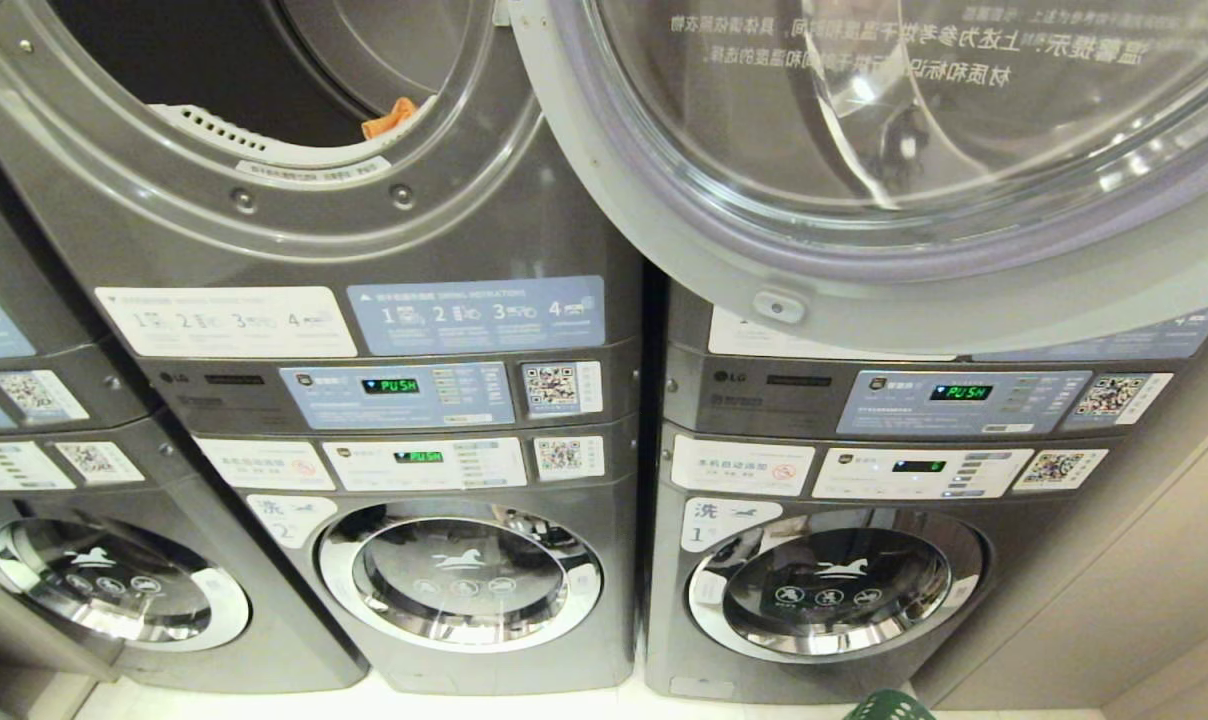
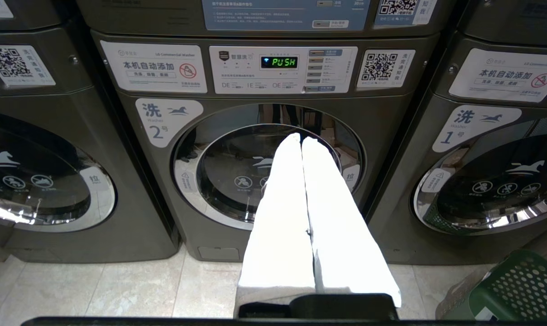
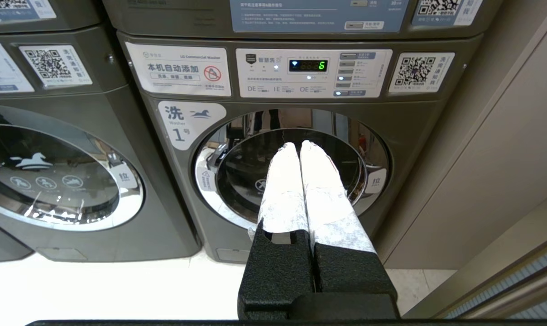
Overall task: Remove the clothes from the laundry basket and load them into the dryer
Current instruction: Close the dryer
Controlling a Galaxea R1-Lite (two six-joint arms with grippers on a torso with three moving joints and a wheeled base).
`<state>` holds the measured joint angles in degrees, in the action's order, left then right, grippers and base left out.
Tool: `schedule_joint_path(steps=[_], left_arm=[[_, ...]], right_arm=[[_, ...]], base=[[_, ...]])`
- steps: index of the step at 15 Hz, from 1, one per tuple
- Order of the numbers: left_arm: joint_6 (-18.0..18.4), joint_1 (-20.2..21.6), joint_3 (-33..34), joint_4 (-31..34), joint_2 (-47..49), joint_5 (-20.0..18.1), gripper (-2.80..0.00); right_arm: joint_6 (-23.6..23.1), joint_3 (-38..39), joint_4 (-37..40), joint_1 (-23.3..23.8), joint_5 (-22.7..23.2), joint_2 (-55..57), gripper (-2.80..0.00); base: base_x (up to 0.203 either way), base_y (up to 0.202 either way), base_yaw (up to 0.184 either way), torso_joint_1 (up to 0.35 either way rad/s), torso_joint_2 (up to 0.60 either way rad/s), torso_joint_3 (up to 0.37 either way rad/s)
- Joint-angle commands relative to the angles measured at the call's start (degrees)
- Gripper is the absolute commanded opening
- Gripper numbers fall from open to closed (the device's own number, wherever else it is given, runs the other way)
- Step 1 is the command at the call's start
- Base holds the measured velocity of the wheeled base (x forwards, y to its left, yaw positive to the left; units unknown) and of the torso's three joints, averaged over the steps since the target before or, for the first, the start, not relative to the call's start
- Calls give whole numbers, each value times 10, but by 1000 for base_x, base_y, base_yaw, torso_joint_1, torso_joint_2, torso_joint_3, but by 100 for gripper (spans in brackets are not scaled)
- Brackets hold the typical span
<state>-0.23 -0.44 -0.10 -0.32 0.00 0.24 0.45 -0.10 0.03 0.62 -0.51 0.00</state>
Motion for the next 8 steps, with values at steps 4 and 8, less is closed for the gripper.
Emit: schedule_joint_path(steps=[4,8], left_arm=[[0,0,0,0,1,0,-280],[0,0,0,0,1,0,-280]], right_arm=[[-9,-88,8,0,-2,23,-280],[53,-258,13,3,-57,226,-280]], base=[[0,0,0,0,0,0],[0,0,0,0,0,0]])
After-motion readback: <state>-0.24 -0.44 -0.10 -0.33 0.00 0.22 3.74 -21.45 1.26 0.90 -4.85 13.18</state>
